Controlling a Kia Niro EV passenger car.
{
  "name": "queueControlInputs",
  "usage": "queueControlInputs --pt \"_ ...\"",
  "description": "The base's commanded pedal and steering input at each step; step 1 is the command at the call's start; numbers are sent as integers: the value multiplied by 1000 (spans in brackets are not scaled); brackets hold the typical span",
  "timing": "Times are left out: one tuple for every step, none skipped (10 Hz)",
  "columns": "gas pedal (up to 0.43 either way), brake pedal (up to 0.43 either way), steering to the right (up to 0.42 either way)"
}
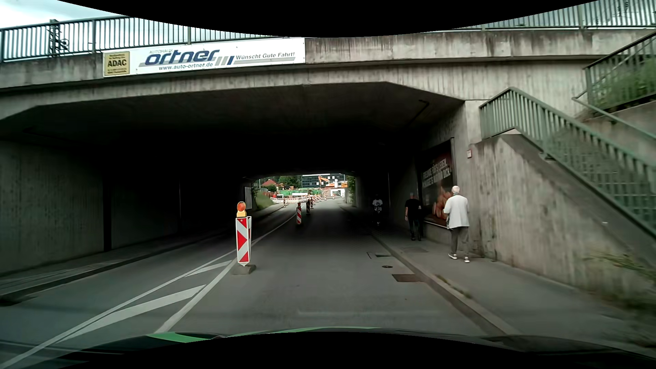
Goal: Follow the waypoints while adhering to traffic rules and regulations
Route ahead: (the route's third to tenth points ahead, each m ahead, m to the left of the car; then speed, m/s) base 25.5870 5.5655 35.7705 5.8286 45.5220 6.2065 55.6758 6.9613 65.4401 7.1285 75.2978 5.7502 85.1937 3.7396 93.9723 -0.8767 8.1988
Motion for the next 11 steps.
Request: queueControlInputs --pt "0 0 -16" --pt "0 0 -19" --pt "0 0 -19" --pt "0 0 -19" --pt "0 0 -19" --pt "0 0 -17" --pt "0 0 -14" --pt "0 0 -12" --pt "0 0 -10" --pt "0 0 -9" --pt "0 0 -8"
